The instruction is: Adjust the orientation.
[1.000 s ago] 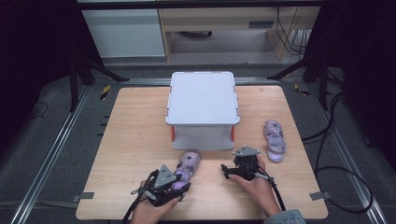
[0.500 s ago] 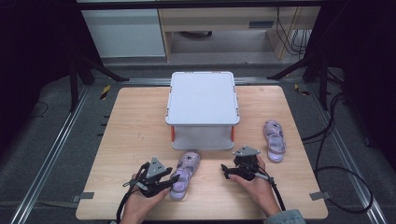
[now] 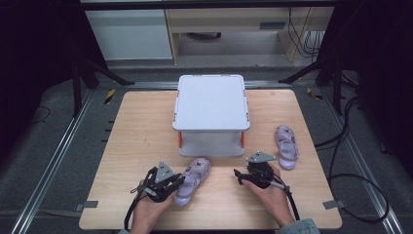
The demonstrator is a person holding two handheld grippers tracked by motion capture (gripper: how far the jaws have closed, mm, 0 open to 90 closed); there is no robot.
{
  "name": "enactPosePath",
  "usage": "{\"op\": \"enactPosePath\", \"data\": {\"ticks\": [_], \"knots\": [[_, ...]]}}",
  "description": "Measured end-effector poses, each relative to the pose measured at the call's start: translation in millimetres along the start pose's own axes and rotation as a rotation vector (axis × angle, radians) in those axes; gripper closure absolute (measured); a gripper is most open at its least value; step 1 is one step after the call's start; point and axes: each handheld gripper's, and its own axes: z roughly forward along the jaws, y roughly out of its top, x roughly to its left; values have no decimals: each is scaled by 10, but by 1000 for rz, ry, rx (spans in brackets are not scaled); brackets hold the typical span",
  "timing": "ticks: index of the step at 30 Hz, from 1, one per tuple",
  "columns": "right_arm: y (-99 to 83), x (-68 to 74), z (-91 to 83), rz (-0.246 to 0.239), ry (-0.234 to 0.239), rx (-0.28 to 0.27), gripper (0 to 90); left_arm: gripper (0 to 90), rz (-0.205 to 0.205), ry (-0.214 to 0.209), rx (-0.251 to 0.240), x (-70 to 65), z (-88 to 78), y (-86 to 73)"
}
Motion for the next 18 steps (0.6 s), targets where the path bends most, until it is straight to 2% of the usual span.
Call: {"op": "enactPosePath", "data": {"ticks": [1,2,10,15,18], "knots": [[20,-4,-38,-5,-4,-8,380,791,-3,9,-11,-1,-8,54],[67,-24,-131,-4,-8,-43,449,790,-3,12,-14,2,-6,82],[278,-110,-483,-34,15,-131,728,787,-4,36,-40,67,89,339],[429,-209,-637,-28,20,-167,791,787,-36,52,-58,165,168,449],[521,-250,-732,-25,20,-188,807,788,-72,49,-64,218,208,488]]}}
